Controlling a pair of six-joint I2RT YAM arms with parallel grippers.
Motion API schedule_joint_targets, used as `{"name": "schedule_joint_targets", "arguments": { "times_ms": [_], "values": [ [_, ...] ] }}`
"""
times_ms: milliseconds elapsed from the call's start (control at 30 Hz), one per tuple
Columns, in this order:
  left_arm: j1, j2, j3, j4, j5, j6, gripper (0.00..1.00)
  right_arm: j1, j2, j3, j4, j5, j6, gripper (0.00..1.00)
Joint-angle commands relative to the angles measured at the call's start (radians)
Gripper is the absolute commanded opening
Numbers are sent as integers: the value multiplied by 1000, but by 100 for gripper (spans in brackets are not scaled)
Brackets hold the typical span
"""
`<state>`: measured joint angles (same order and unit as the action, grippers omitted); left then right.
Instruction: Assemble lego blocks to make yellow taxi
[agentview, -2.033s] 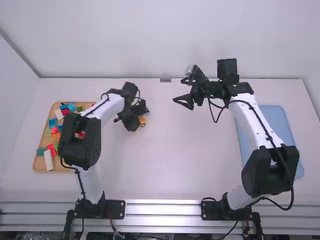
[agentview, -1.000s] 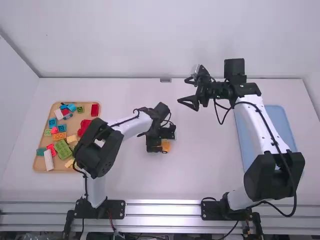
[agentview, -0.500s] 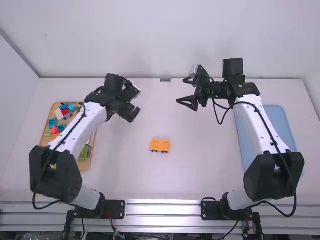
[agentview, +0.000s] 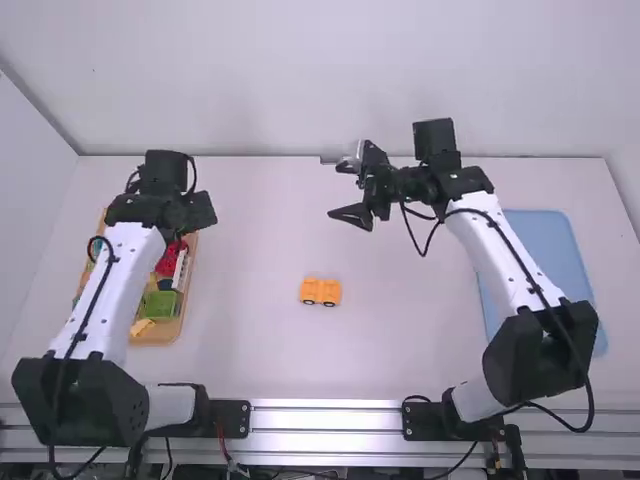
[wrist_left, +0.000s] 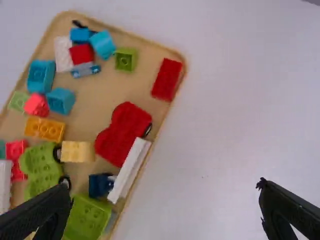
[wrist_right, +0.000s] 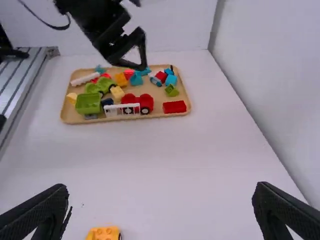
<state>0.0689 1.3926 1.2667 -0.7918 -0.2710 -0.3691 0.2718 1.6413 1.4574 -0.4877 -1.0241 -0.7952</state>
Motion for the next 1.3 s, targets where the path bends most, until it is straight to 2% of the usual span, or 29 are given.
{"name": "schedule_joint_targets", "arguments": {
  "times_ms": [0,100,267,467,600,700,833,967,1100,1200,1267],
  "values": [
    [84,-16,-15,-31,68,-93,99,38,-18,28,16,63,12,98],
    [190,-16,-15,-76,76,-194,99,82,-18,28,10,135,18,98],
    [308,-16,-15,-163,76,-365,99,130,-18,28,-16,148,-25,98],
    [418,-16,-15,-196,80,-385,99,148,-18,28,-14,159,-25,98],
    [471,-16,-15,-195,88,-383,99,146,-18,28,-18,158,-25,98],
    [479,-16,-15,-183,125,-383,99,146,-18,28,-17,158,-25,98],
    [480,-15,-15,-210,92,-383,99,148,-18,28,-14,158,-25,98],
    [501,0,-17,-271,89,-491,99,147,-18,28,-15,158,-25,98],
    [520,20,-68,-215,47,-512,99,144,-18,28,-18,162,-24,98],
    [520,26,-127,-134,108,-466,99,133,-18,28,-21,158,-25,98],
    [520,27,-202,-12,152,-396,99,132,-18,28,-21,158,-25,98]
  ]
}}
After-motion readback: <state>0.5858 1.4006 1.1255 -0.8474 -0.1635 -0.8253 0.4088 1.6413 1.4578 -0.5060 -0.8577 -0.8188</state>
